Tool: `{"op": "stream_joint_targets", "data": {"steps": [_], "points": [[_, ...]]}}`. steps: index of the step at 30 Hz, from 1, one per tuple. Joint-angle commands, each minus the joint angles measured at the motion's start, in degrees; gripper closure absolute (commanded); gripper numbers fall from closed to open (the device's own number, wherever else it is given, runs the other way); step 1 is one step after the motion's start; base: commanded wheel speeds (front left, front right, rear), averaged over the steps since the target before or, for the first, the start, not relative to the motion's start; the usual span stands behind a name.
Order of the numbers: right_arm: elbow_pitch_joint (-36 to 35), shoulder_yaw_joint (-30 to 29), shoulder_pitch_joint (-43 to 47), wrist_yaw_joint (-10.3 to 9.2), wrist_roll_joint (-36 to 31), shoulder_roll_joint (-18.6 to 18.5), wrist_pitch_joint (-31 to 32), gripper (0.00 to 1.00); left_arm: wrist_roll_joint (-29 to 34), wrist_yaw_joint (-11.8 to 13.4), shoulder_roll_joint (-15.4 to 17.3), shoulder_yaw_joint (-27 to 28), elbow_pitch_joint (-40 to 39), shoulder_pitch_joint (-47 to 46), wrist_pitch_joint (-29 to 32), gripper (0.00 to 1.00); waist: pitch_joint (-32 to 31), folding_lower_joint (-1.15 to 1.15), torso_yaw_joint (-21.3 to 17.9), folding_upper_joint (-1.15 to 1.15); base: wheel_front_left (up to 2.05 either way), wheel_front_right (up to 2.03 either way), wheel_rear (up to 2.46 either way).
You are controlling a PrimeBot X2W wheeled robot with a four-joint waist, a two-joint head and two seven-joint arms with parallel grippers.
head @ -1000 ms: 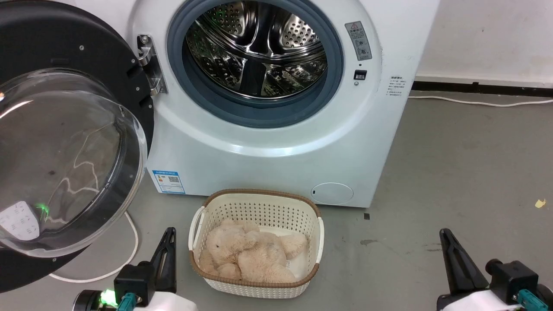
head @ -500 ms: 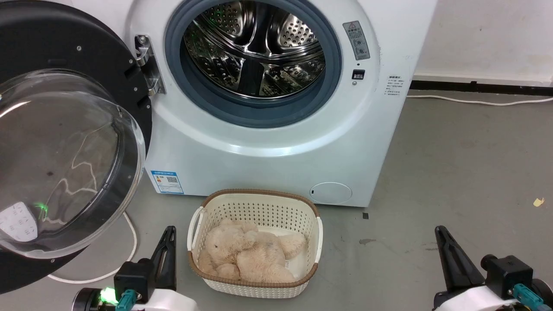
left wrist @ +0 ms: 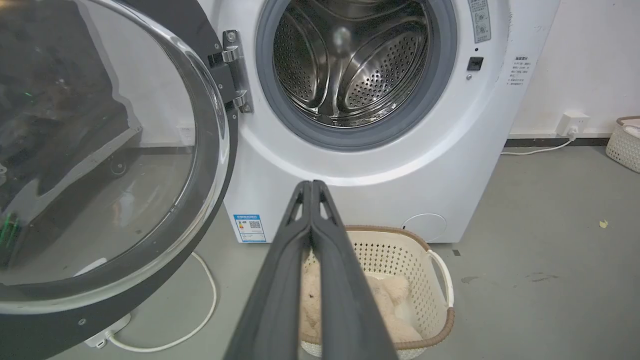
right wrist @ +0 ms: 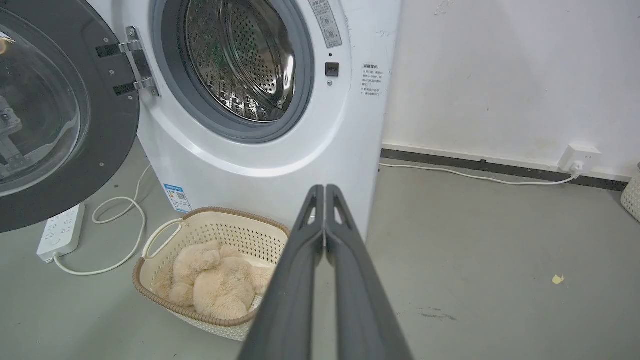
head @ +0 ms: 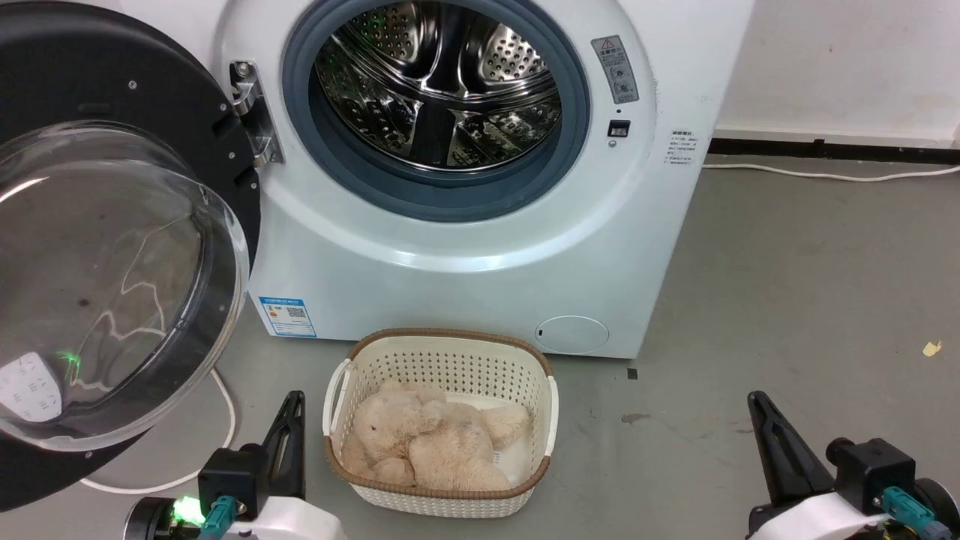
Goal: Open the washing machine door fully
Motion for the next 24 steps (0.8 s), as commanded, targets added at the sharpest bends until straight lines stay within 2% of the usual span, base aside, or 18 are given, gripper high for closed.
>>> {"op": "stream_joint_targets", "data": {"steps": [1,24], "points": [[-0.5,0.1,-1.0,0.03,-0.5,0.0,0.2,1.0,0.6,-0.2,-0.3,0.4,-0.3,-0.9,0.2,1.0,0.0,0.0,0.0,0.0,0.0,0.0,0.0],[-1.5,0.8,-1.8,0.04,-1.8,0.0,2.9,1.0,2.2,-1.6,-1.8,2.3,-1.1,-1.5,2.9,1.0,0.1,0.0,-0.5,0.0,0.0,0.0,0.0]]}}
